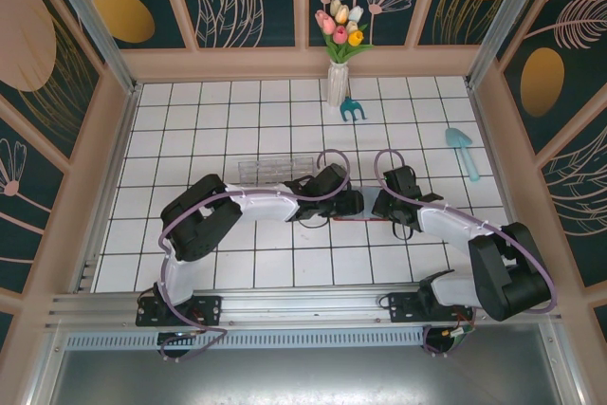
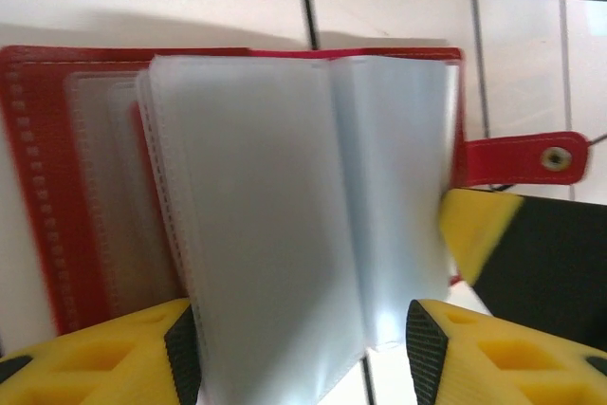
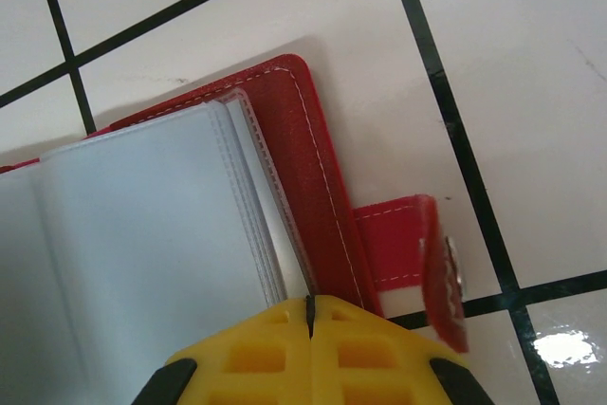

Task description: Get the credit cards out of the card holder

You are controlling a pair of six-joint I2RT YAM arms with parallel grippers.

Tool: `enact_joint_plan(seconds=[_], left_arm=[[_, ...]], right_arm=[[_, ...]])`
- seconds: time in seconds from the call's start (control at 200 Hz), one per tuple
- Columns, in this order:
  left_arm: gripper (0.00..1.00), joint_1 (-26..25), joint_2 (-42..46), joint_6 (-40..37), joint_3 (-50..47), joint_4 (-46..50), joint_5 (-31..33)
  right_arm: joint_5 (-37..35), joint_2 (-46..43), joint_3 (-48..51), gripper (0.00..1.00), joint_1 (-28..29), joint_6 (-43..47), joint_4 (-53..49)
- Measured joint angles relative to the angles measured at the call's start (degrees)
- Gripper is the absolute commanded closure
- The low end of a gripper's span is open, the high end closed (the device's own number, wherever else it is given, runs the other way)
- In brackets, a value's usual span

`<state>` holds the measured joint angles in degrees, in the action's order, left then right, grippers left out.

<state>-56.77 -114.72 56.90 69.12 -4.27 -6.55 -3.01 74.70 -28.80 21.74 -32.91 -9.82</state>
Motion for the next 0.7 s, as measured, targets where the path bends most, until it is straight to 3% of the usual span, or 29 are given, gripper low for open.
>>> enact_joint_plan(seconds=[0.42,0.701], left_arm=[[0.4,-0.6,-0.4,-1.3,2.1,-3.7,-4.0],[0.39,-1.3,-0.9,-1.6,5.3,-6.3,-6.2]], right_arm=[[-0.2,-0.7,0.5,0.95,-0.5,-0.2,0.2],[-1.6,-12.0,1.9,0.93,-4.6,-1.6,-2.8]])
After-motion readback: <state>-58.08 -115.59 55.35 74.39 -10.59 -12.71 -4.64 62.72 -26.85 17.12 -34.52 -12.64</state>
